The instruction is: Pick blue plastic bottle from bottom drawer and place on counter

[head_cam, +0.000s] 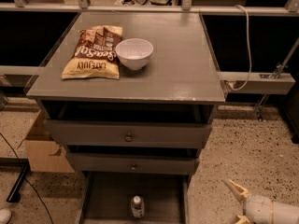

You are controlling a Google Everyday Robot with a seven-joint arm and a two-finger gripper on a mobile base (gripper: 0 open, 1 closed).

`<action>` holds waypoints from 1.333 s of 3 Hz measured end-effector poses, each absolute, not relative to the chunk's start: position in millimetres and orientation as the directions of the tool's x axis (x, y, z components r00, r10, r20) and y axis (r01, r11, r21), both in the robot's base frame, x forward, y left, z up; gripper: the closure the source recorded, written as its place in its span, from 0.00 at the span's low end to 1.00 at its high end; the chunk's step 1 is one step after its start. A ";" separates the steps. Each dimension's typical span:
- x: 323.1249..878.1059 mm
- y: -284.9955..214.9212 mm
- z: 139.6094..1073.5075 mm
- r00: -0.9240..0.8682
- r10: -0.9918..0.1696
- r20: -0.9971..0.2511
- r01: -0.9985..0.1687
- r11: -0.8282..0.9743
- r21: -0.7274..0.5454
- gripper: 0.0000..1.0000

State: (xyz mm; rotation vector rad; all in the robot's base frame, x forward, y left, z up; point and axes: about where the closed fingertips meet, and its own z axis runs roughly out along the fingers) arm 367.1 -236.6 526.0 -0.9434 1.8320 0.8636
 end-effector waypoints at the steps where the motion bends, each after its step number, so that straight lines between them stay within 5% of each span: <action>1: 368.0 -233.0 501.2 -0.347 -0.221 -0.911 -0.859 0.464 0.215 0.00; 4: 399.8 -221.2 462.7 -0.255 -0.060 -0.965 -0.893 0.398 0.211 0.00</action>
Offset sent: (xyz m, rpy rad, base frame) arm 0.0010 0.0020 -0.0222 0.0308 0.0178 -0.0028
